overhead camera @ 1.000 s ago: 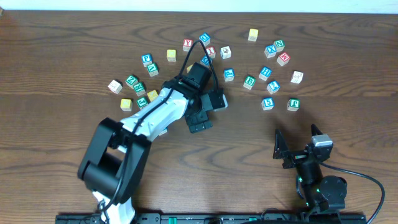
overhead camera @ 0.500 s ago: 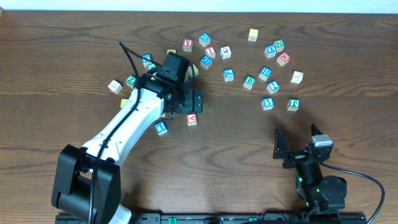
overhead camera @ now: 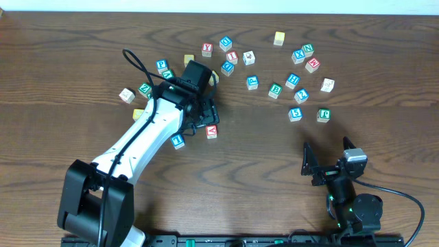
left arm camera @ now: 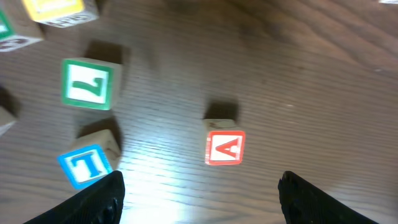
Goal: Spell out AI2
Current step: 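Lower the red A block onto the table and open the left gripper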
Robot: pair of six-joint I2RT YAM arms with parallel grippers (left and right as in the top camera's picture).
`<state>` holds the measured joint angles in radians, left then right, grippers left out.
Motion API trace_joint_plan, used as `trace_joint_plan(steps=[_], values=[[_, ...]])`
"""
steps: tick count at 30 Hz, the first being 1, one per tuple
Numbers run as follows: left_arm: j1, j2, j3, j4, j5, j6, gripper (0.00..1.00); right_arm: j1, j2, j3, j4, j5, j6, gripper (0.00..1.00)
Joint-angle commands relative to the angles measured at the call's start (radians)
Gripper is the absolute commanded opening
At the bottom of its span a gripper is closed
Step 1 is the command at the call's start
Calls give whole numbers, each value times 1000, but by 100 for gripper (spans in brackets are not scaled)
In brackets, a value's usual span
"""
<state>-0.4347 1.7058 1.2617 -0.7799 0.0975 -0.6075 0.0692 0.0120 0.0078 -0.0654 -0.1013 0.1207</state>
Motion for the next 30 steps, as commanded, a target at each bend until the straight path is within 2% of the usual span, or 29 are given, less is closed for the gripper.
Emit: trace_joint_plan(steps=[1, 9, 13, 21, 30], values=[[0, 20, -7, -9, -50, 40, 78, -4, -5, -2, -2, -3, -10, 99], [-11, 120, -2, 33, -42, 112, 76, -4, -5, -2, -2, -3, -10, 99], [-29, 162, 54, 29, -42, 145, 76, -4, -5, -2, -2, -3, -10, 99], [-55, 165, 109, 9, -43, 204, 76, -4, -5, -2, -2, -3, -10, 99], [-56, 169, 83, -16, -51, 169, 71, -4, -5, -2, -2, -3, -10, 99]])
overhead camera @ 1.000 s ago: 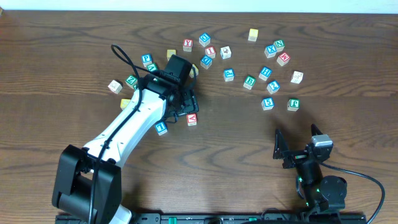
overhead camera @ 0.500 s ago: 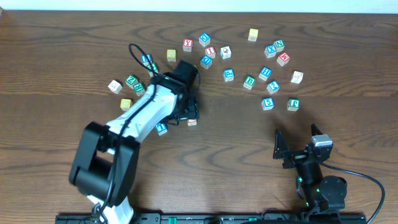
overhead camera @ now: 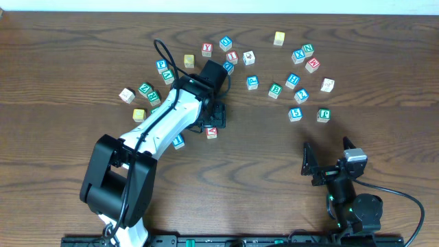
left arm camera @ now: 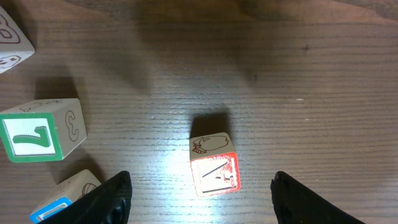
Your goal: Spell out AI2
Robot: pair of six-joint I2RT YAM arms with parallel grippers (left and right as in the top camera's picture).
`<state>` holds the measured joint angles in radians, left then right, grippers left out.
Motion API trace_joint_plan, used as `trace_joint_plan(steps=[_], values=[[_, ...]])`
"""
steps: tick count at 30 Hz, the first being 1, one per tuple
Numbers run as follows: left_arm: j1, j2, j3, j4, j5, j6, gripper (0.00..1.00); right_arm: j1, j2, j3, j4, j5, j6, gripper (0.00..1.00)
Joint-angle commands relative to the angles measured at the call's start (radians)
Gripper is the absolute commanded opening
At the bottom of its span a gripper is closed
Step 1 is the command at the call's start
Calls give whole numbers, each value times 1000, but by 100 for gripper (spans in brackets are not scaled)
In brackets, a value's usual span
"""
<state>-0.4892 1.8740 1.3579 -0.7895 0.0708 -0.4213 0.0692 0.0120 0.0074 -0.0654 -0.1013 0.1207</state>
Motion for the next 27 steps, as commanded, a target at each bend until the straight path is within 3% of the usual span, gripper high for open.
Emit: trace_joint_plan(steps=[1, 27], values=[[-2, 2, -13, -6, -32, -22, 71, -4, -5, -2, -2, -3, -10, 99], [-1, 50, -13, 34, -35, -3, 71, -4, -5, -2, -2, -3, -10, 99]])
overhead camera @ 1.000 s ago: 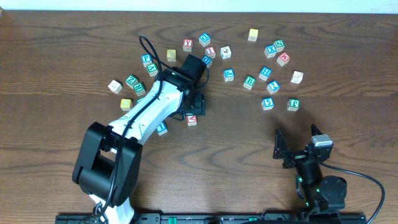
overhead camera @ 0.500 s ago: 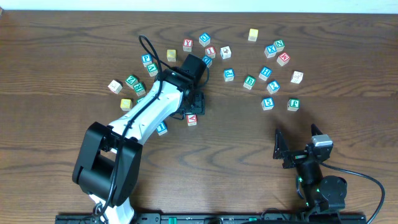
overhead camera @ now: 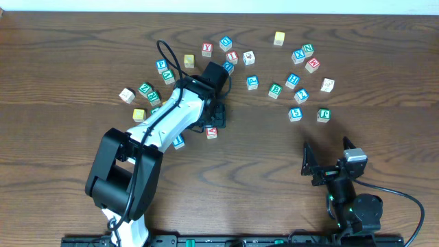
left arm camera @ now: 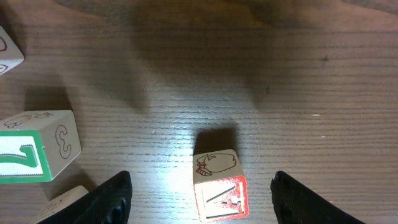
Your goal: Spell out AI2
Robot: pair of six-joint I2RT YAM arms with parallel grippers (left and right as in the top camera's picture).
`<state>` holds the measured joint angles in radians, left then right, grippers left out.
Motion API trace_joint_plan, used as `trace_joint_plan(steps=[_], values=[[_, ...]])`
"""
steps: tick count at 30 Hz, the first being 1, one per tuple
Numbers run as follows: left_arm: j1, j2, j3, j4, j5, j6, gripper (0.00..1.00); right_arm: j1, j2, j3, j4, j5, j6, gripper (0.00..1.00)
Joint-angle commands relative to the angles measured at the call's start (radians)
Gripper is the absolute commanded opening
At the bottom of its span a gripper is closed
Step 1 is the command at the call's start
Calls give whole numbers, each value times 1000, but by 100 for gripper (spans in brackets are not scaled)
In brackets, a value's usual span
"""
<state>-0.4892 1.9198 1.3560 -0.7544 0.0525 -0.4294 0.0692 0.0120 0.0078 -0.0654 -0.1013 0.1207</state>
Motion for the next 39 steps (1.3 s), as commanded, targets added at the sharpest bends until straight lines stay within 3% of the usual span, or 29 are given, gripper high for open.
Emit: trace_joint_plan(steps=[1, 39], values=[[-1, 5, -11, -2, -17, 21, 71, -4, -5, -2, -2, -3, -10, 99], [-26, 100, -11, 19, -22, 55, 71, -4, -5, -2, -2, -3, -10, 99]])
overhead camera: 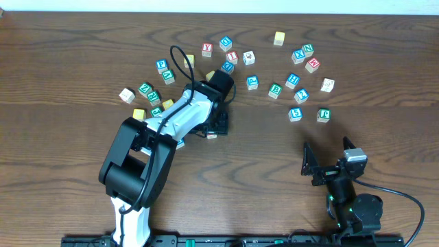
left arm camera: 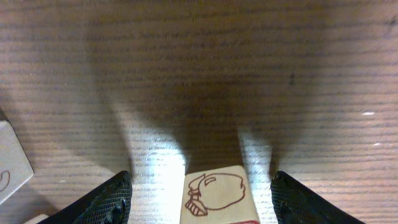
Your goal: Spell out AI2
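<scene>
The red A block [left arm camera: 217, 194] stands on the wooden table [left arm camera: 205, 68], its side face with a red line drawing toward the left wrist camera. My left gripper [left arm camera: 205, 202] is open and low over it, one finger [left arm camera: 106, 202] on each side, gaps showing. Overhead, the left gripper [overhead camera: 217, 123] covers most of the A block [overhead camera: 211, 135]. A blue block with 2 [overhead camera: 300, 96] lies among the right-hand blocks. My right gripper [overhead camera: 326, 154] rests open near the front right, holding nothing.
Several letter blocks lie scattered across the back of the table, a cluster [overhead camera: 152, 92] left of my left arm and another [overhead camera: 302, 65] at the right. A pale block's corner [left arm camera: 9, 163] shows at the left wrist view's left edge.
My left gripper has come lower and further over the A block, which now sits between the fingertips and fills the bottom of the wrist view. The green 7 block has left that view.
At first my left gripper hung open above the A block, with the green 7 and a blue block to its left. At each later moment it was closer and more squarely over the A. Now its open fingers stand on either side of it. The right arm stayed still.
</scene>
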Robot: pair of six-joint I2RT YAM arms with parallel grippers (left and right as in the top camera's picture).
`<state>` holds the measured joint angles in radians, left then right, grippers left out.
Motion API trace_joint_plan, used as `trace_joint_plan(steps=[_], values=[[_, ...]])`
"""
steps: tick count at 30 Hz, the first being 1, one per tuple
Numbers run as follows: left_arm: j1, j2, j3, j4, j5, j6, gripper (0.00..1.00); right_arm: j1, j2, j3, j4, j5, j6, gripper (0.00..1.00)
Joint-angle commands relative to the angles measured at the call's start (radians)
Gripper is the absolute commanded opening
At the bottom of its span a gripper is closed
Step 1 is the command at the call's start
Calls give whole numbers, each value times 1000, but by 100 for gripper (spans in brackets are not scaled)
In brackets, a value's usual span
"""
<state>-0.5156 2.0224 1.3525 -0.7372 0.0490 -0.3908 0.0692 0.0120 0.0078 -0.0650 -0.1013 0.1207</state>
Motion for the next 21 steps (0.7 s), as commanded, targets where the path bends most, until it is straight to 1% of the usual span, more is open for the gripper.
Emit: trace_joint_plan(steps=[1, 4, 13, 15, 19, 21], values=[[0, -3, -8, 1, -25, 17, 69, -4, -5, -2, -3, -3, -10, 99], [0, -3, -8, -6, -35, 17, 59, -4, -5, -2, -3, -3, -10, 99], [0, -6, -8, -6, -35, 20, 57, -4, -5, -2, -3, -3, -10, 99], [0, -9, -8, -6, -35, 36, 50, -4, -5, -2, -3, -3, -10, 99], [0, -16, -6, -5, -35, 39, 43, -4, -5, -2, -3, -3, -10, 99], [0, -20, -4, -5, -35, 39, 43, -4, -5, -2, -3, -3, -10, 99]])
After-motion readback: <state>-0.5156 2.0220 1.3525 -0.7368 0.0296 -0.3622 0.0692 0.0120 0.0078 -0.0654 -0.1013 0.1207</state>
